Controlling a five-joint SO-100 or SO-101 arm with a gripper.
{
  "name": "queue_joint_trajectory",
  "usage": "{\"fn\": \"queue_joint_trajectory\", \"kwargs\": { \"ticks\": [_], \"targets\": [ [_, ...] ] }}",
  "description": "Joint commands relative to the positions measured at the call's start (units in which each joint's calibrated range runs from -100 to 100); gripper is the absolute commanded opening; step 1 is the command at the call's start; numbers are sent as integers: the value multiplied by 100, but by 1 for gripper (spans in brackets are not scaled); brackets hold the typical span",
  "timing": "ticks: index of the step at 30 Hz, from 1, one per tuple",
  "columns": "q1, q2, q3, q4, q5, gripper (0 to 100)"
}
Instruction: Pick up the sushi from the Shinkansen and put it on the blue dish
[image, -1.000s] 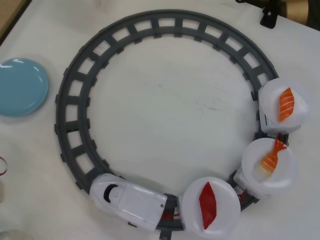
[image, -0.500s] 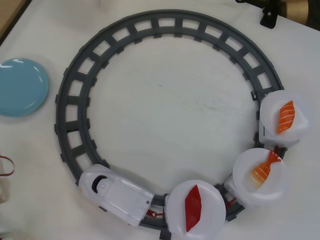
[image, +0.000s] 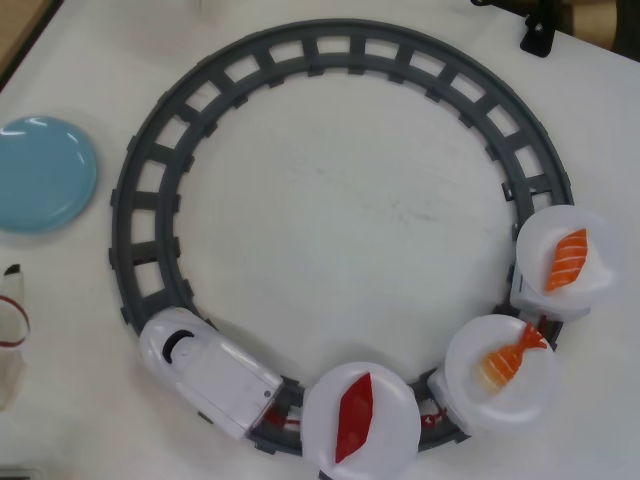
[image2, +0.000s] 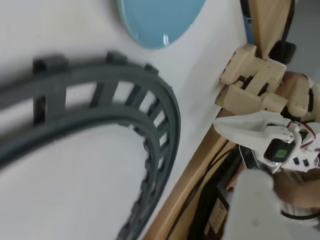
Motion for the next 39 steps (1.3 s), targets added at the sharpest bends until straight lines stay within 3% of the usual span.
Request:
{"fn": "queue_joint_trajectory", "kwargs": {
  "ticks": [1,11,19,30,39],
  "targets": [
    [334,1205,-1731,610,515,18],
    [2403,3262,-4617,2912,3141,18],
    [4472,3860,-5320,3761,4432,18],
    [6338,4241,-4933,4007,5531,18],
    [6083,4233,-4392,3999,5515,18]
  ]
}}
